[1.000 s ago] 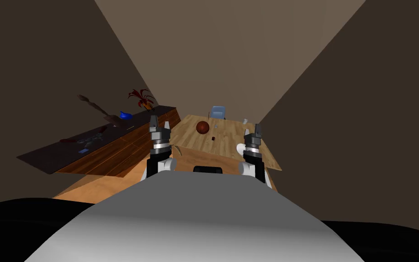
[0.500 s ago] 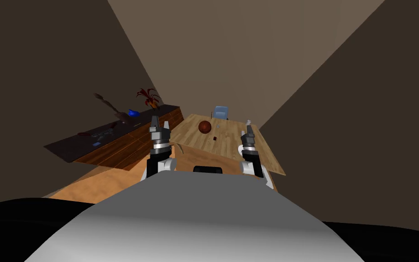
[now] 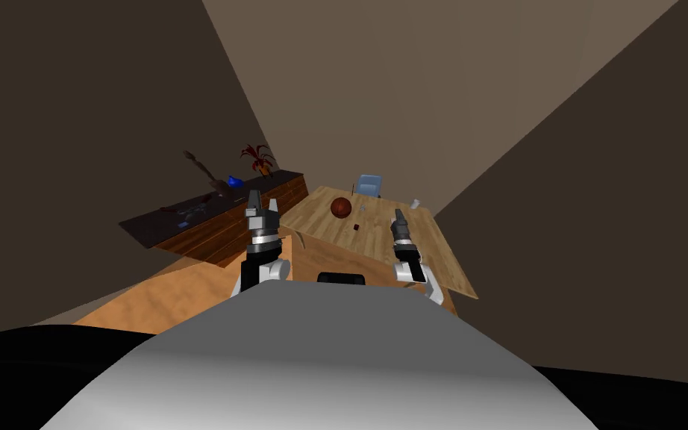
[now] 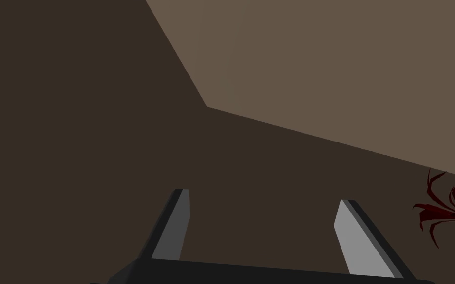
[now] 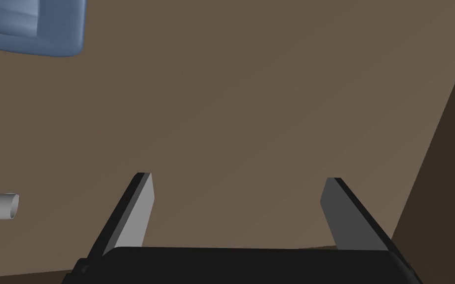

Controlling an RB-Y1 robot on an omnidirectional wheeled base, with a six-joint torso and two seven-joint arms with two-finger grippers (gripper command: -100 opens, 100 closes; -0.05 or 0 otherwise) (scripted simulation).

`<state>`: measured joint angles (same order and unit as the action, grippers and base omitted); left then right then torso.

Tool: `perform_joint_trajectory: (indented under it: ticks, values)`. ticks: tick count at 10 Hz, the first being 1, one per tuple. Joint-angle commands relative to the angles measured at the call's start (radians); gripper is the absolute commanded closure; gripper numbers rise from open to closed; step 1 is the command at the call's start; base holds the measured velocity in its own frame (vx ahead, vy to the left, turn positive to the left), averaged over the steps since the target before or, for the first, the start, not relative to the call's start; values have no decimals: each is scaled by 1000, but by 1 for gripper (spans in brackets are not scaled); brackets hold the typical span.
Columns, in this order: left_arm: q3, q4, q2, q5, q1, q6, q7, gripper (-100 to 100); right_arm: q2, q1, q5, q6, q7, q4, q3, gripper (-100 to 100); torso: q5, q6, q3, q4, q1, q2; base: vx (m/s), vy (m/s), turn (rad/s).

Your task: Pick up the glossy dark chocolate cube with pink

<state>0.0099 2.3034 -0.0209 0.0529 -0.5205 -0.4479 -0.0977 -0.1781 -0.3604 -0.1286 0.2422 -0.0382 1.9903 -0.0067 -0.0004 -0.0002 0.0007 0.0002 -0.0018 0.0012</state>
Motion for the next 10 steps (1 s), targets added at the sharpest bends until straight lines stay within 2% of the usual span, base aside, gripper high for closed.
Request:
perform_joint_trajectory:
  ticks: [1,3,4,7,8,9,10]
  values:
    - [0,0,0,0,0,0,0,0,-15,19,-15,-13,-14,-32,-6,-100,0,0,0,0,0,0,-22,-19,78]
    - [0,0,0,0,0,0,0,0,-37,65,-79,-51,-43,-100,-8,-100,0,0,0,0,0,0,-32,-20,210]
    - [0,0,0,0,0,0,0,0,-37,65,-80,-51,-43,-110,-8,-100,0,0,0,0,0,0,-29,-25,80]
    - [0,0,0,0,0,0,0,0,-65,139,-181,-113,-85,-216,-8,-100,0,0,0,0,0,0,-33,-23,241]
    - [0,0,0,0,0,0,0,0,-65,139,-188,-113,-85,-237,-8,-100,0,0,0,0,0,0,-29,-23,73]
    - [0,0,0,0,0,0,0,0,-73,164,-226,-134,-98,-265,-7,-100,0,1,0,0,0,0,-29,-15,155]
    - [0,0,0,0,0,0,0,0,-73,164,-226,-134,-98,-282,-7,-100,0,0,0,0,0,0,-20,-15,90]
